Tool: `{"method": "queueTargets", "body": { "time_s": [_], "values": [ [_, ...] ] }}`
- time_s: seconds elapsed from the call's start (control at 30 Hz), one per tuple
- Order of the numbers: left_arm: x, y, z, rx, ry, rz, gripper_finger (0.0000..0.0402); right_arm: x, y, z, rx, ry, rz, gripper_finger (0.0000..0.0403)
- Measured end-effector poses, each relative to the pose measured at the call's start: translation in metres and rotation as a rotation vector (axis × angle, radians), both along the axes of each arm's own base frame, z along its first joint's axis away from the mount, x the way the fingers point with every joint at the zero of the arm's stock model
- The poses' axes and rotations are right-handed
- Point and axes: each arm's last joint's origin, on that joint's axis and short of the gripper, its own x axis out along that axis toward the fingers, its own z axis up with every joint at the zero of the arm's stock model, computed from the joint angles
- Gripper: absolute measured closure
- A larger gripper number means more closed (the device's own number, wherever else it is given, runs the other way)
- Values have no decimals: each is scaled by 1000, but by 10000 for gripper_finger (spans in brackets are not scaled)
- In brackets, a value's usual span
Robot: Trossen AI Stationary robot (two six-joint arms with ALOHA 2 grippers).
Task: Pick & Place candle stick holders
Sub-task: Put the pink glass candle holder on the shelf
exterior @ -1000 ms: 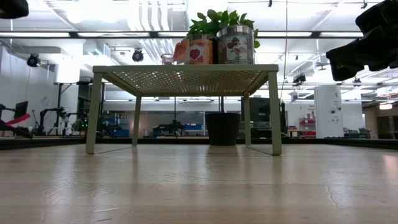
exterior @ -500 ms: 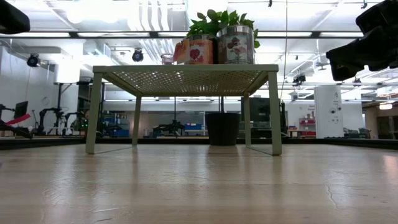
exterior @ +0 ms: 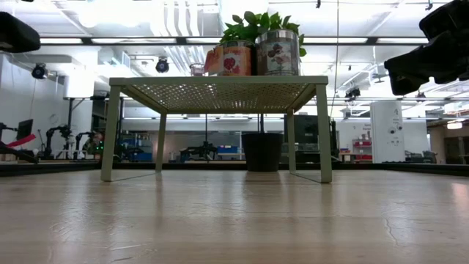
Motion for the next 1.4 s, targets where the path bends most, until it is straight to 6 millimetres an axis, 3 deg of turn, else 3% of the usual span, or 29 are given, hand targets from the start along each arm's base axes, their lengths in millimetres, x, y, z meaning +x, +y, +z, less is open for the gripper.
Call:
{"method": "queueTargets", "body": {
  "time_s": [0.43,0.73,0.9,1.4],
  "values": [
    [1,4,-9,10,-11,5,318,0,0,0,3,0,0,394],
    [2,5,-8,26,-23,9,372,0,0,0,3,0,0,394],
    [4,5,-6,22,-31,15,376,0,0,0,3,0,0,394],
    [33,-3,53,-31,-216,-73,385,0,0,0,3,0,0,394]
  ]
}}
